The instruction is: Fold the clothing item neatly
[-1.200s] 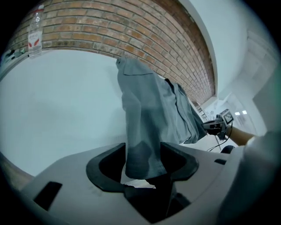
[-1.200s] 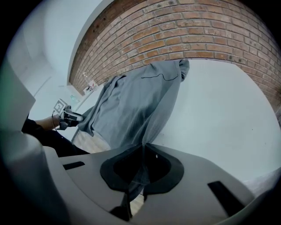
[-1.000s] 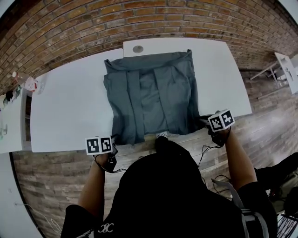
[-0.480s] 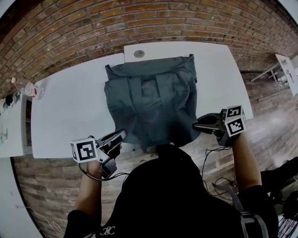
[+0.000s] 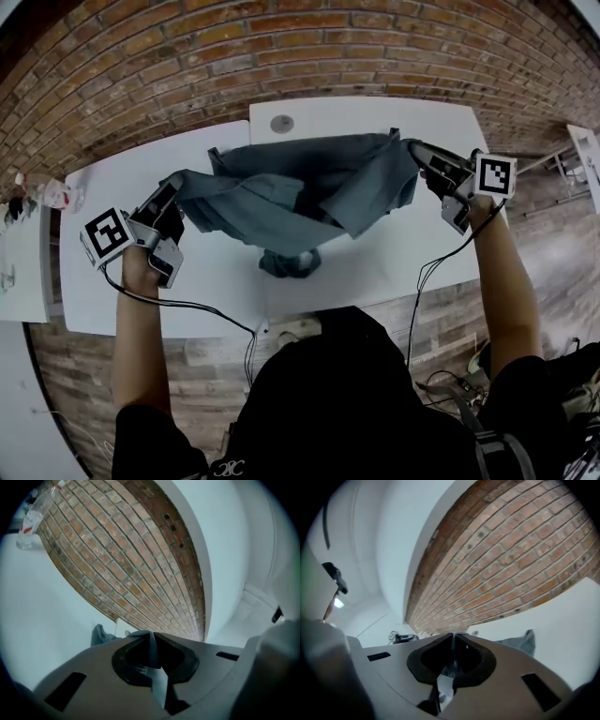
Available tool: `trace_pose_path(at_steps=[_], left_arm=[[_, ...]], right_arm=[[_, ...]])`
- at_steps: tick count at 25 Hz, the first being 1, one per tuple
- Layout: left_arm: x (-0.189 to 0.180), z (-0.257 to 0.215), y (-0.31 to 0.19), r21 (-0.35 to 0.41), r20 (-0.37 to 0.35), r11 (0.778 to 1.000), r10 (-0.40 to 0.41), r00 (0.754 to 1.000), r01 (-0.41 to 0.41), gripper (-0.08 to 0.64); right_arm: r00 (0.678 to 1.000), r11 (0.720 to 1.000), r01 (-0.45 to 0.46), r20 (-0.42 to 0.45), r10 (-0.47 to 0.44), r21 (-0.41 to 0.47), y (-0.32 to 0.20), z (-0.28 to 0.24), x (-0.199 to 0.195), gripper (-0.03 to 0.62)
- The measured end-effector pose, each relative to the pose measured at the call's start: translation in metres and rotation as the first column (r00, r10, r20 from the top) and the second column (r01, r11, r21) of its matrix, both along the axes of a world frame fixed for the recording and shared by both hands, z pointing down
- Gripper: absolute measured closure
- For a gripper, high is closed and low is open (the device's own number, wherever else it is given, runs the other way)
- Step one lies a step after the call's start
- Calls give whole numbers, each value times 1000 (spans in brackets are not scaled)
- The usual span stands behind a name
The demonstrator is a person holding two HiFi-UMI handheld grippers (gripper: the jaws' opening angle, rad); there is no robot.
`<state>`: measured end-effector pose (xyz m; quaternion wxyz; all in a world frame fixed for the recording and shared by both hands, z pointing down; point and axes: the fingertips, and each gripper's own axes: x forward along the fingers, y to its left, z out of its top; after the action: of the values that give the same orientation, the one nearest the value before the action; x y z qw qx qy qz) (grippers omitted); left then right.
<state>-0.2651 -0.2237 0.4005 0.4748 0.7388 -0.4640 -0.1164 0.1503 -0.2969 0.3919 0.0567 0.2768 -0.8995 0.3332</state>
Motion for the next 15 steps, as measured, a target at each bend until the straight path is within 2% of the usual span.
trace_pose_path(at_steps=[1, 2, 3, 4, 7, 9, 11, 14, 15], left_arm=[[-8, 3, -17, 6, 32, 1000, -8, 999, 7, 552], [-16, 9, -33, 2, 65, 1000, -15, 998, 15, 552], [-23, 18, -48, -13, 103, 1000, -22, 994, 24, 552], [-29, 29, -61, -35, 145, 999, -27, 989, 32, 552], [-44, 69, -97, -115, 293, 992, -22, 956, 58, 553], [-49, 96, -114, -161, 361, 984, -15, 933, 78, 552], [-49, 120, -126, -193, 393, 978, 5, 919, 77, 552], [-47, 148, -135, -232, 435, 971, 56, 899, 52, 552], [-47, 155, -136, -240, 449, 970, 73, 890, 41, 519]], right_arm=[[995, 994, -95, -32, 94, -54, -24, 11, 15, 571], [980, 973, -194, -61, 188, -122, -45, 24, 31, 571], [964, 951, -261, -87, 249, -168, -63, 36, 42, 571], [955, 940, -289, -115, 272, -183, -81, 46, 49, 571], [938, 943, -293, -234, 254, -154, -127, 79, 60, 571], [918, 936, -310, -308, 250, -164, -145, 107, 66, 571], [902, 932, -315, -361, 236, -177, -156, 132, 69, 571], [886, 941, -288, -423, 192, -176, -165, 159, 69, 568], [880, 946, -277, -440, 178, -171, -166, 165, 70, 546]])
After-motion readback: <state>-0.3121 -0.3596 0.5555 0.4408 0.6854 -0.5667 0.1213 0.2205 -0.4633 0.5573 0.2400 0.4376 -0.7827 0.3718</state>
